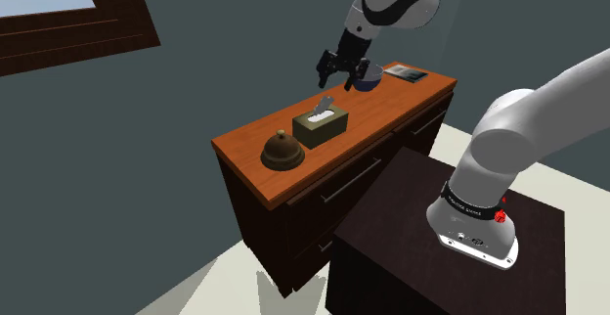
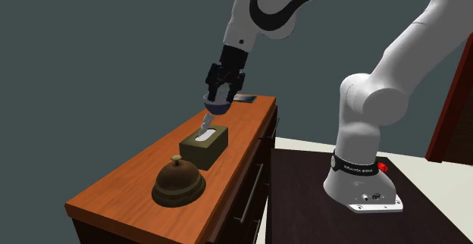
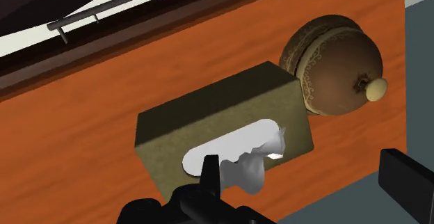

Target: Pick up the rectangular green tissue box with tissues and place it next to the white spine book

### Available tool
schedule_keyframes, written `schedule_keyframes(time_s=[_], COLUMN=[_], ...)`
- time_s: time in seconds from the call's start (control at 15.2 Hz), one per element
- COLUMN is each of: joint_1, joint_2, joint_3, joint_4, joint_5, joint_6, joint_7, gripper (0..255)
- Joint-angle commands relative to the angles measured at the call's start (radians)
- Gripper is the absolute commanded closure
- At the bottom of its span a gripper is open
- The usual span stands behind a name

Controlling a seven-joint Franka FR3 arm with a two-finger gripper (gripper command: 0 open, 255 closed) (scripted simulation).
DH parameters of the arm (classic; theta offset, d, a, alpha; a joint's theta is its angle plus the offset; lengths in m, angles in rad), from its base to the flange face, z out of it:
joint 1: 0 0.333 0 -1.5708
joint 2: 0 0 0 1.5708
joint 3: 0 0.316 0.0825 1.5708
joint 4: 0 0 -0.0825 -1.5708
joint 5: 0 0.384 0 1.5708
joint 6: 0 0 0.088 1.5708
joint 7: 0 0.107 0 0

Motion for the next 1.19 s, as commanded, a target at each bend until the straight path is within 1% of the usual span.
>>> schedule_keyframes(time_s=[0.0,0.2,0.73,1.12], joint_1=[0.002,0.02,0.067,0.067], joint_2=[0.056,0.162,0.289,0.289], joint_3=[0.012,0.017,0.011,0.012], joint_4=[-0.035,-0.059,-0.052,-0.052], joint_5=[0.061,0.162,0.23,0.23], joint_6=[0.125,0.298,0.422,0.422], joint_7=[0.057,0.111,0.063,0.063], gripper=[0,0,0,0])
